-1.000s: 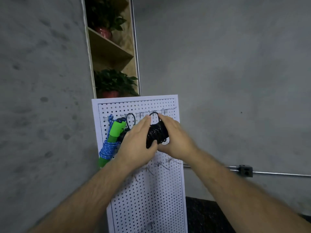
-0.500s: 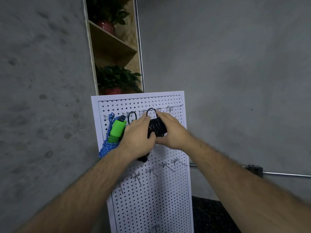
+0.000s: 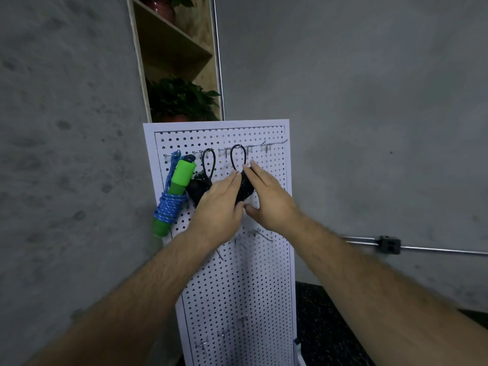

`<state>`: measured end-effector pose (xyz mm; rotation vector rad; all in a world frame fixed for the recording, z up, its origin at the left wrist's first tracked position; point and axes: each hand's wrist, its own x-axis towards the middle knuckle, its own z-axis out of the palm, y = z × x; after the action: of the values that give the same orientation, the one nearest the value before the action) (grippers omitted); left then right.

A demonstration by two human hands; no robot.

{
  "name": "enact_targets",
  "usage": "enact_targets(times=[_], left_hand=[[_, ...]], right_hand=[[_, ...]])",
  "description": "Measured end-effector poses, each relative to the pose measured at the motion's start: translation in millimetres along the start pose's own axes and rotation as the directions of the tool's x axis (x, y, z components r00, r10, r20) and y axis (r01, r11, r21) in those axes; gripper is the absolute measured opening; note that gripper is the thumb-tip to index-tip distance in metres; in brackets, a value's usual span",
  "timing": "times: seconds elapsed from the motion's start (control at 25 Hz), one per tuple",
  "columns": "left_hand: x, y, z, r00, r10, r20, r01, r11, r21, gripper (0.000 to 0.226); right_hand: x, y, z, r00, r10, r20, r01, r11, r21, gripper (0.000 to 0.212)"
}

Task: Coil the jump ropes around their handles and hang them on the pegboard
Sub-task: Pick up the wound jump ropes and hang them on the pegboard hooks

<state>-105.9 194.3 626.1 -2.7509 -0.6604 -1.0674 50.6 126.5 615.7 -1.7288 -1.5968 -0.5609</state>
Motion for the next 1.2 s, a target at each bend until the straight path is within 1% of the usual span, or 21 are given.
enact_targets(times=[0.24, 0.36, 0.48, 0.56, 0.6, 0.64, 0.72, 0.8, 0.88, 0.96, 1.04, 1.12, 1.2], left_hand=[[-20, 9, 10, 0.999, 0.012, -0.034, -0.013, 0.999, -0.039, 0.069], [-40, 18, 9, 0.997, 0.037, -0.069, -0.039, 0.999, -0.018, 0.069], [-79, 25, 18, 0.975, 0.123, -0.184, -0.114, 0.992, 0.054, 0.062], [-116, 28, 40, 0.967, 0.128, -0.221, -0.124, 0.992, 0.029, 0.054], [-134, 30, 55, 0.976, 0.099, -0.194, -0.101, 0.995, 0.000, 0.051], [-151, 30, 72, 0.990, 0.063, -0.129, -0.066, 0.998, -0.021, 0.049], [-187, 32, 112, 0.997, -0.009, 0.080, 0.013, 0.999, -0.052, 0.048], [-226, 34, 154, 0.958, -0.038, 0.285, 0.062, 0.995, -0.078, 0.048], [-272, 39, 194, 0.897, -0.052, 0.439, 0.114, 0.987, -0.114, 0.049], [-312, 44, 228, 0.833, -0.078, 0.548, 0.177, 0.975, -0.132, 0.050], [-345, 47, 256, 0.752, -0.084, 0.653, 0.208, 0.971, -0.115, 0.052], [-375, 48, 278, 0.656, -0.090, 0.749, 0.233, 0.969, -0.088, 0.055], [-405, 52, 293, 0.554, -0.100, 0.826, 0.270, 0.961, -0.065, 0.055]], right_hand=[[-36, -7, 2, 1.000, -0.012, 0.008, 0.012, 1.000, -0.025, 0.080], [-65, -12, -4, 1.000, 0.032, 0.002, -0.031, 0.999, -0.030, 0.075], [-106, -17, -6, 0.998, 0.029, -0.060, -0.033, 0.997, -0.067, 0.064], [-141, -20, 4, 0.998, 0.069, 0.002, -0.069, 0.995, -0.074, 0.054], [-161, -21, 13, 0.992, 0.107, 0.061, -0.103, 0.992, -0.074, 0.052], [-181, -20, 24, 0.983, 0.135, 0.121, -0.125, 0.989, -0.084, 0.052], [-227, -17, 54, 0.953, 0.174, 0.248, -0.149, 0.982, -0.116, 0.053], [-274, -13, 87, 0.897, 0.241, 0.371, -0.201, 0.969, -0.144, 0.056], [-325, -10, 122, 0.818, 0.319, 0.479, -0.278, 0.948, -0.158, 0.057], [-372, -9, 152, 0.757, 0.373, 0.537, -0.345, 0.925, -0.156, 0.056], [-413, -11, 176, 0.696, 0.408, 0.591, -0.410, 0.901, -0.140, 0.054], [-451, -15, 195, 0.592, 0.441, 0.675, -0.465, 0.870, -0.161, 0.054], [-486, -16, 206, 0.491, 0.464, 0.737, -0.488, 0.848, -0.209, 0.056]])
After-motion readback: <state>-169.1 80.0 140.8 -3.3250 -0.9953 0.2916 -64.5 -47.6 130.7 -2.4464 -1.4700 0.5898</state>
